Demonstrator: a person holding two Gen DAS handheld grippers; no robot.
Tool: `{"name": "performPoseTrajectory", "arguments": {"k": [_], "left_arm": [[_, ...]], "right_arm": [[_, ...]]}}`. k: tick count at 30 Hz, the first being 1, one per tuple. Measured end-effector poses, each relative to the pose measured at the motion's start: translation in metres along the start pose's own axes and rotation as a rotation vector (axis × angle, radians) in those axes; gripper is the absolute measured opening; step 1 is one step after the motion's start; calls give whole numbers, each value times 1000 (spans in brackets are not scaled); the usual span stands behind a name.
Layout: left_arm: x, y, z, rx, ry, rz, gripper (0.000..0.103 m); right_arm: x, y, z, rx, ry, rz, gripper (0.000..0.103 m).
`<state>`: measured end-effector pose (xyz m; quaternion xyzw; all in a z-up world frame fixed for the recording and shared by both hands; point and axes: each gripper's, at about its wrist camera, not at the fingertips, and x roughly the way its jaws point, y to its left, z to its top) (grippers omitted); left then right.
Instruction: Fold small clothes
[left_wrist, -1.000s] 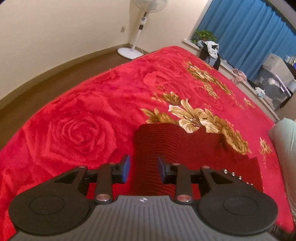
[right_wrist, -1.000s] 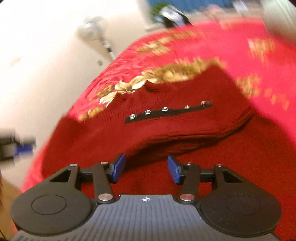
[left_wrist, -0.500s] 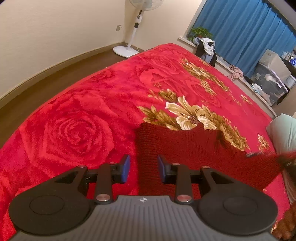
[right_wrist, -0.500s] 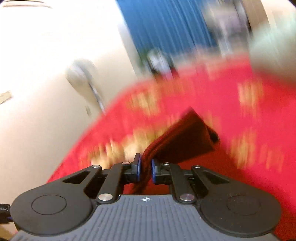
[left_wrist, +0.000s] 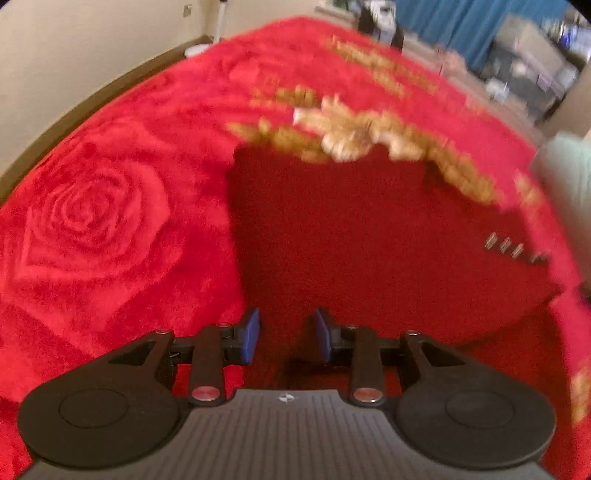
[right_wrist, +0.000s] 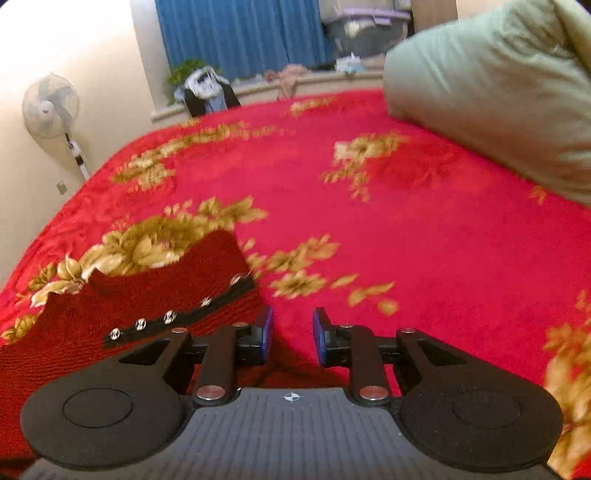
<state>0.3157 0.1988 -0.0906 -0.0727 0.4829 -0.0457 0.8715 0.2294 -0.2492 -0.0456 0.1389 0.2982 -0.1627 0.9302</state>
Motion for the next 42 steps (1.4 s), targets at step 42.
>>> {"name": "performPoseTrajectory", "arguments": {"k": [42], "left_arm": [[-166,6,-273,-173,-28,71,45]], "right_arm": [[-134,-171,-110,-251,218,165,48]]}}
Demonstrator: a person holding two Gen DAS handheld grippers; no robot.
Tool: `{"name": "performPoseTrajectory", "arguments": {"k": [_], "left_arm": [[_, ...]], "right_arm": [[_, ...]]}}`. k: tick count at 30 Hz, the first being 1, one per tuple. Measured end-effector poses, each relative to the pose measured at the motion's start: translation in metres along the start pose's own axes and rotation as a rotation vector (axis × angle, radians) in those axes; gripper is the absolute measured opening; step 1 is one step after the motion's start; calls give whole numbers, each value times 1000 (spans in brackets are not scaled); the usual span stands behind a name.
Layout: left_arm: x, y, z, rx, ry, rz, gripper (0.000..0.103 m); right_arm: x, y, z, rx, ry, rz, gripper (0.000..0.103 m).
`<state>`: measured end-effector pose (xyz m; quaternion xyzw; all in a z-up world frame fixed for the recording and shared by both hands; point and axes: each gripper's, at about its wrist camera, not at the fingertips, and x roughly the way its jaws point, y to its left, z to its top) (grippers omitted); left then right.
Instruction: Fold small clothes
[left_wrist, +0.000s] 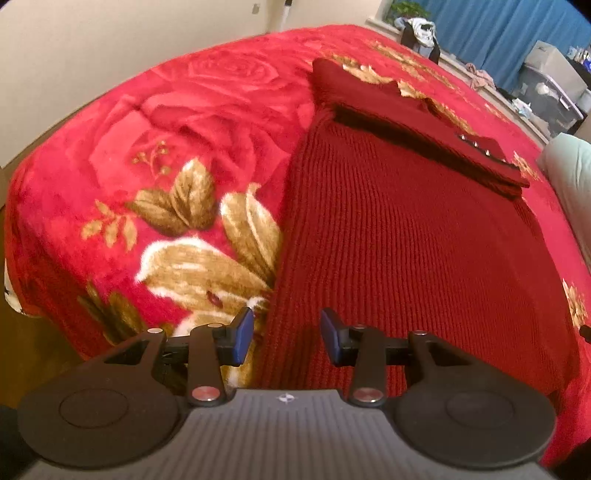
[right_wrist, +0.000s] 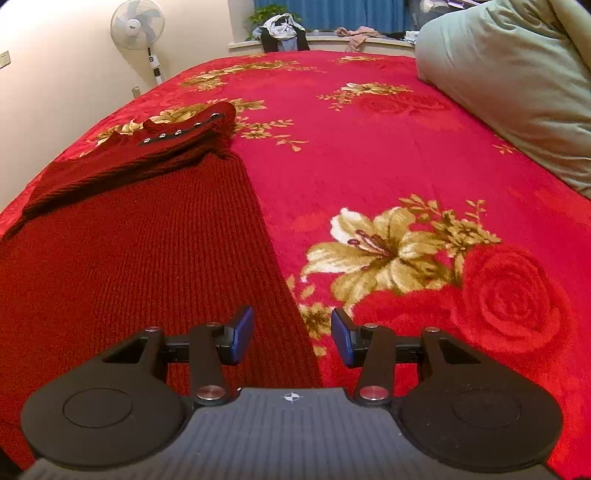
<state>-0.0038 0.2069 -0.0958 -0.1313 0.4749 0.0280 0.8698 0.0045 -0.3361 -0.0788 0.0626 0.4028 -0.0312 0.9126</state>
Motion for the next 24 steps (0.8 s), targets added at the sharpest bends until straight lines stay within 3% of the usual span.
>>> {"name": "performPoseTrajectory", "arguments": {"k": [8,13,16,18,22,24], "left_arm": [[14,-7,-6,42,61,11,45],[16,-7,-8,57,77,6,44],[15,-8,-8,64,76,-5,38],[12,-6,-8,52,66,-23,32],[2,0,-3,-10,18,-129,32],[4,1,-3,-18,28,-146,32]], "right_arm": [[7,-1,-3,-12,36,-18,48],[21,-4,-8,13,116,-26,48],[24,-5,-9,34,125,-22,49],[25,-5,-10,37,126,-21,49],[24,-4,-10,37,128,-20,49],[24,-4,-10,39,130,-16,49]]}}
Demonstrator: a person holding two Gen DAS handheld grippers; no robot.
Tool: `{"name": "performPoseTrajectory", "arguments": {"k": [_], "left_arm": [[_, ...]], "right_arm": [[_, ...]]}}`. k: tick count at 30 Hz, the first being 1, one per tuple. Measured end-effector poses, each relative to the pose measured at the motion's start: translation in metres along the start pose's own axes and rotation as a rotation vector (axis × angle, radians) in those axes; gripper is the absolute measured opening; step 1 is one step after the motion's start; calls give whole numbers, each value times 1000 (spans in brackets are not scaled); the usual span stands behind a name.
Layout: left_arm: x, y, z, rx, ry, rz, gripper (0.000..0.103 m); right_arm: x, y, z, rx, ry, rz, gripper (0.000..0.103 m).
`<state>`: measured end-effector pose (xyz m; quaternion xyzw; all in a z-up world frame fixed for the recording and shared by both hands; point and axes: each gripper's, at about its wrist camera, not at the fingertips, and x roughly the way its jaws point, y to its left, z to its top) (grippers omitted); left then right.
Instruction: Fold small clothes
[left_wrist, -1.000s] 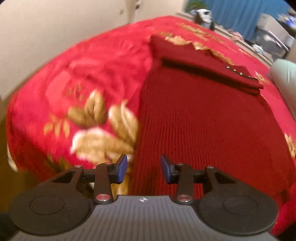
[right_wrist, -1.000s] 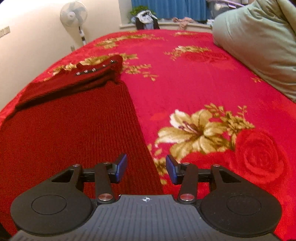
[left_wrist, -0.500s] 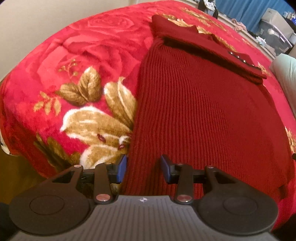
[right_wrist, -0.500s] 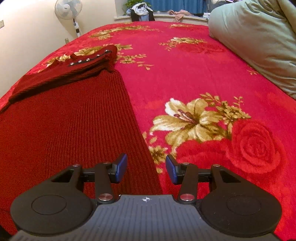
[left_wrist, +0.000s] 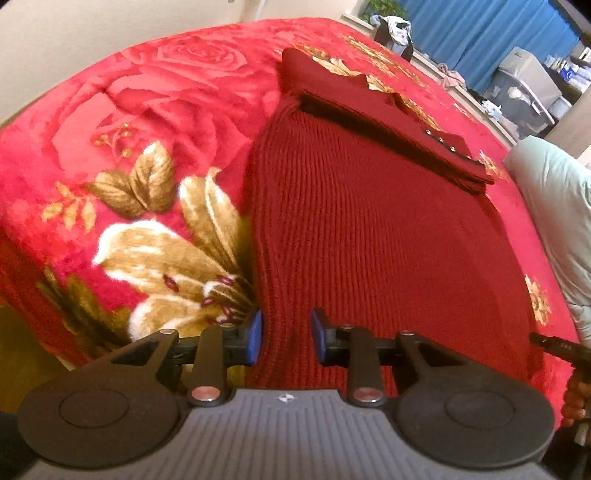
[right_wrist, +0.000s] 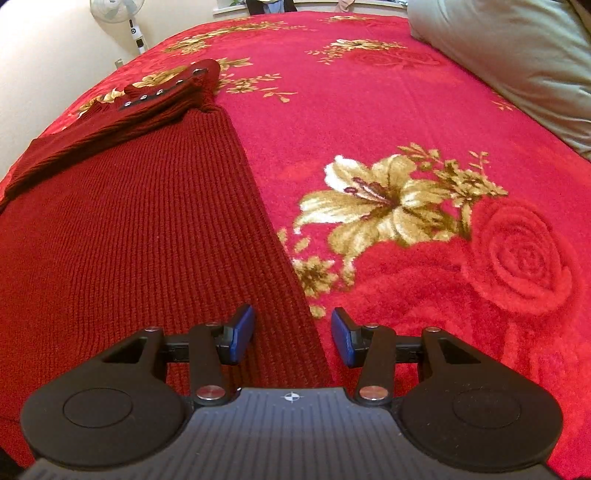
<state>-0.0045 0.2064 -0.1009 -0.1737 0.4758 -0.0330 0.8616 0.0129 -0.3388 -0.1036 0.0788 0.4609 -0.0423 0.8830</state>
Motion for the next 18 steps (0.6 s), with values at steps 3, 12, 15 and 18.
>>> {"name": "performPoseTrajectory", "arguments": {"k": [3,12,15,18], "left_arm": [[11,-4,-4,30,65,31,32],[19,-8,-7,53,89,68,35],[8,-9,-4,47,36,-14,35],[5,-9,-1,25,20,-53,35]], "right_arm": [[0,1,0,-2,3,11,49],[-1,1,-1,-5,16,39,49],[-4,2,0,-8,15,102,50],[-5,2,2,-5,10,118,50]]}}
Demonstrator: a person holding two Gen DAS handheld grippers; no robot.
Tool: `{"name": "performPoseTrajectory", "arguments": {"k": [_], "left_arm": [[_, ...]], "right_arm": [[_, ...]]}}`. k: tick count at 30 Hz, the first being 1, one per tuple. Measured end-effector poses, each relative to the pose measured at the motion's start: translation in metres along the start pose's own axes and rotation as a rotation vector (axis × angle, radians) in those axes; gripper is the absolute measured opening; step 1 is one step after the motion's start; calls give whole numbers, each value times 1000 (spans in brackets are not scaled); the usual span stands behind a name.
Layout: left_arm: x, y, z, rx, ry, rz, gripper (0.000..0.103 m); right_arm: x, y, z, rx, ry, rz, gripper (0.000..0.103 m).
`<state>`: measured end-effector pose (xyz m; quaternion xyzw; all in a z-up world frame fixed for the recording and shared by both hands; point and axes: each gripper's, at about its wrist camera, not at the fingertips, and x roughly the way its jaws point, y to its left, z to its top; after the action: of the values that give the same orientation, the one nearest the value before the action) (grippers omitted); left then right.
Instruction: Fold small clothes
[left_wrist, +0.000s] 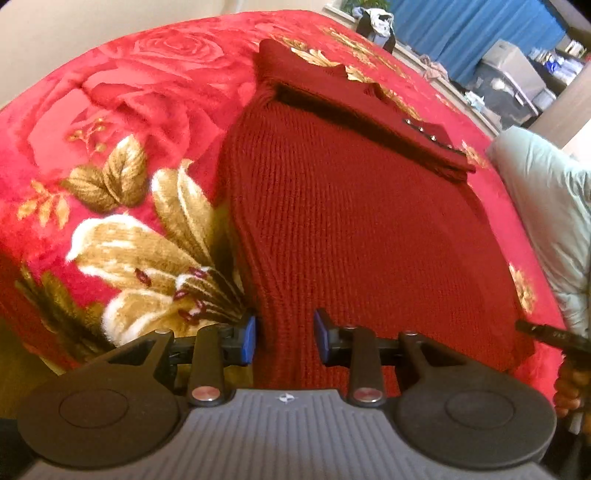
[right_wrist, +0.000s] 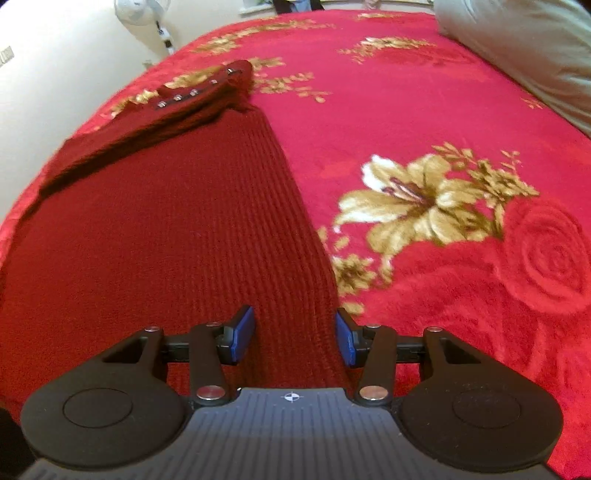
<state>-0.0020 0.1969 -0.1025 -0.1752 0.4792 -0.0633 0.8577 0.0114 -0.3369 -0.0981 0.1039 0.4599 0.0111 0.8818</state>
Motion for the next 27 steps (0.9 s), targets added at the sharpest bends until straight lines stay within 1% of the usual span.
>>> {"name": "performPoseTrajectory", "arguments": {"k": [1,3,4,6,8,9,10,11,12,13,16,17,18,20,23,24,25,26,27], "left_arm": [[3,0,-1,6,17,22,35],[15,1,-5,26,84,101,35],[17,2,-6,27,91,106,35],[15,1,-5,33,81,98,35],[15,2,-6,24,82,98,35],[15,1,-6,26,80,99,32],[15,1,-5,29,75,96,29],[14,1,-5,32,70,95,22],[12,0,-5,32,62,96,18],[12,1,-4,25,57,91,18],[9,4,-4,11,62,87,18],[10,4,-5,11,69,92,19],[11,3,-5,15,77,92,24],[14,0,-8,38,93,92,30],[15,-5,-10,71,88,105,30],[15,-4,-10,68,86,105,28],[14,-4,-10,64,82,103,25],[12,-4,-10,64,72,104,15],[10,-4,-10,67,62,102,14]], "right_arm": [[2,-1,0,5,12,-11,50],[6,-3,-2,10,28,-25,50],[5,-2,-2,7,27,-25,50],[4,-1,-3,2,26,-29,50],[5,0,-4,-7,23,-35,48],[5,1,-4,-13,20,-37,42],[4,2,-4,-18,16,-38,33],[3,2,-4,-20,8,-42,28],[1,0,-4,-12,-3,-37,17],[-1,-2,-2,3,-10,-30,14],[0,-11,0,61,-5,-18,14],[2,-12,-1,63,1,-29,19],[3,-11,-1,57,6,-40,25],[5,-7,-3,27,12,-49,25],[5,-4,-3,3,11,-55,25],[4,-4,-2,5,9,-52,21],[3,-5,-2,7,6,-48,15],[1,-4,-2,6,-2,-44,14],[0,-3,-2,3,-12,-47,13]]}}
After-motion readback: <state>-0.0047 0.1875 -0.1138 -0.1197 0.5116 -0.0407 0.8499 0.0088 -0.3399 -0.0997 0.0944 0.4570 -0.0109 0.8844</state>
